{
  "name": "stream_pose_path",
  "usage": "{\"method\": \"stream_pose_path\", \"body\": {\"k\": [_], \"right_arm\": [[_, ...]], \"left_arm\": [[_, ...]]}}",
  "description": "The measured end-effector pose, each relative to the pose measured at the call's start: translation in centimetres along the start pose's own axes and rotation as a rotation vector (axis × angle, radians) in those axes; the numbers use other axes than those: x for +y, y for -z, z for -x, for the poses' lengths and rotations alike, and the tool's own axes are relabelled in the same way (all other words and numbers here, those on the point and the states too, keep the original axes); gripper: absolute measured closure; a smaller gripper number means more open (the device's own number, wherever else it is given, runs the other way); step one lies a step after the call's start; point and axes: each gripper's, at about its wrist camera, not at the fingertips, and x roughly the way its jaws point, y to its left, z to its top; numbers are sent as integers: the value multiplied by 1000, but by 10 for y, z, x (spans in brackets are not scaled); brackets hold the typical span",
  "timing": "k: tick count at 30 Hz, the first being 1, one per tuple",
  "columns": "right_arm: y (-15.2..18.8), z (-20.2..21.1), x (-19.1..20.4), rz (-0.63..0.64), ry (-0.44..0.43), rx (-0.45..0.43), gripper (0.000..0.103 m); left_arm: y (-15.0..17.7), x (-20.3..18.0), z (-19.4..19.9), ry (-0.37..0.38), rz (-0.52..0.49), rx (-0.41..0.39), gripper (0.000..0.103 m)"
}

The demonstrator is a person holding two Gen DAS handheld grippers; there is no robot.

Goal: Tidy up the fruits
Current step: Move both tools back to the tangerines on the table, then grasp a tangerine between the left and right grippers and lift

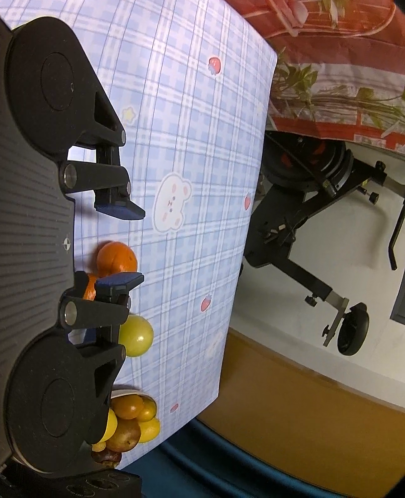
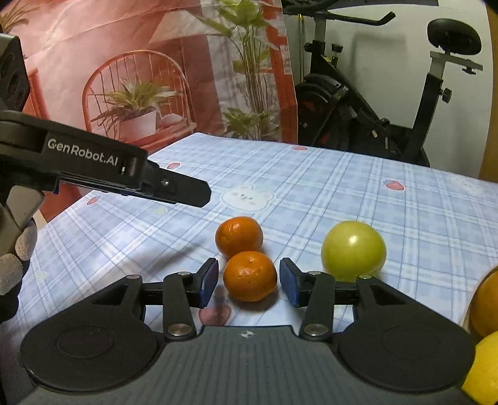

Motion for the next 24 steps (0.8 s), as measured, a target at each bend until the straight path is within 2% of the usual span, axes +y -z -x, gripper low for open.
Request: {"method": "stream_pose_path", "body": {"k": [1, 2, 4, 10, 16, 19, 24], "right_arm": [[0, 0, -1, -4, -3, 3, 63], [0, 0, -1, -7, -5, 3, 63], [1, 2, -2, -16, -5, 1, 64], [6, 11, -5, -34, 15, -17, 64], [11, 20, -9, -41, 25, -27, 64], [12, 23, -10, -48, 17, -39, 64], [13, 25, -7, -41, 12, -50, 64]], "left_arm": [[0, -1, -2, 4, -2, 5, 62], [0, -3, -3, 8, -2, 10, 57], [1, -4, -7, 17, -1, 19, 55], [4, -10, -22, 26, 3, 49, 54], [7, -7, -38, 20, 39, 85, 55], [8, -8, -38, 9, 33, 71, 62], [10, -9, -31, -11, 20, 62, 62]]}}
